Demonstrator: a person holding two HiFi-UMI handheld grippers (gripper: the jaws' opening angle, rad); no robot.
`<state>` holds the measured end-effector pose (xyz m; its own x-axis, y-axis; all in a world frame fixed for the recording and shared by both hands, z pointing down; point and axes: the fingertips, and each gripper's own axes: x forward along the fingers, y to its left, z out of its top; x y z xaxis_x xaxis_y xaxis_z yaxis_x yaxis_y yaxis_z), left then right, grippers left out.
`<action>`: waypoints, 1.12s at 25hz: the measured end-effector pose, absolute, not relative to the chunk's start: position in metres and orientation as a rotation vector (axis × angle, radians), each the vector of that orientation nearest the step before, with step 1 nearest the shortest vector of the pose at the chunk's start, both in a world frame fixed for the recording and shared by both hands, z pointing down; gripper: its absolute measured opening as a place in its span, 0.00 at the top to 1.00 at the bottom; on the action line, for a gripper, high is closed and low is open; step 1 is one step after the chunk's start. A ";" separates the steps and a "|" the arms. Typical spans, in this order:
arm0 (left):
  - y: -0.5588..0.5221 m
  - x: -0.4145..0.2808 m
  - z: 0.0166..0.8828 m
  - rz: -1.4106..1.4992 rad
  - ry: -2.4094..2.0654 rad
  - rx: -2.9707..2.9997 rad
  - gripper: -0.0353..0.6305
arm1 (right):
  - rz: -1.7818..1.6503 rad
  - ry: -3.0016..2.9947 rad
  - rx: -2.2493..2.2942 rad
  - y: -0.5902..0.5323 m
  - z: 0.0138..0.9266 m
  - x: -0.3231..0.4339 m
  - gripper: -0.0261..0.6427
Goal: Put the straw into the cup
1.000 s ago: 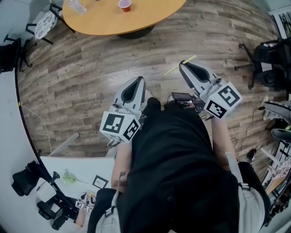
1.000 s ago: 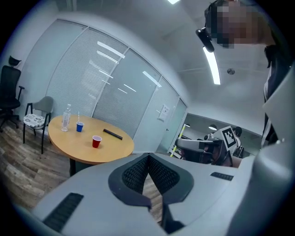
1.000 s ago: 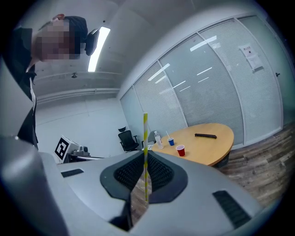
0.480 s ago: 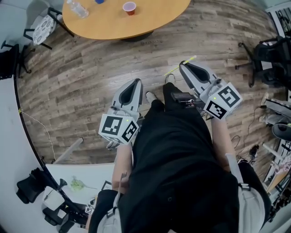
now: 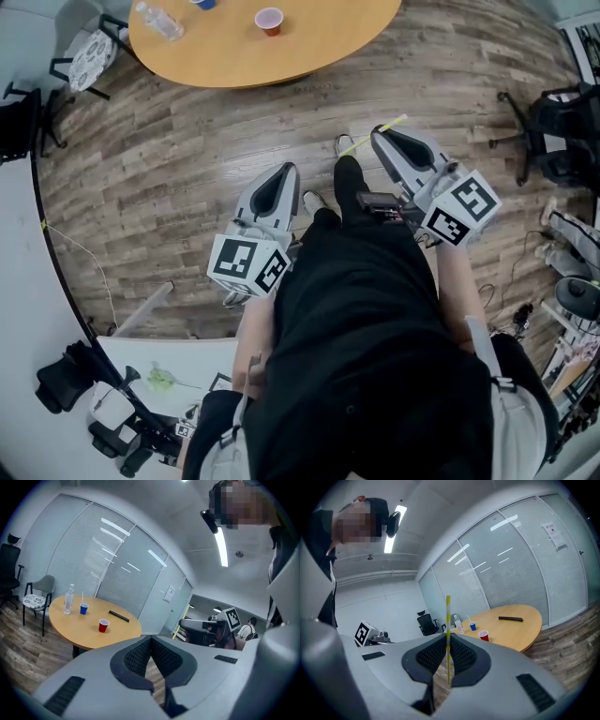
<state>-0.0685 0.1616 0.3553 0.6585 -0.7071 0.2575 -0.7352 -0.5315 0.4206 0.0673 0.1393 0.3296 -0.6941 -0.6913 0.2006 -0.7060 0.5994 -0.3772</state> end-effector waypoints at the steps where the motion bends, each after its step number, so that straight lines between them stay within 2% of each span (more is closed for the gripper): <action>1: 0.157 -0.065 0.355 0.083 -1.119 2.380 0.93 | 0.680 -2.785 1.214 0.133 0.329 0.070 0.91; 28: -0.015 0.056 0.350 0.160 -1.265 2.316 0.93 | 0.703 -2.956 0.898 -0.045 0.326 0.165 0.91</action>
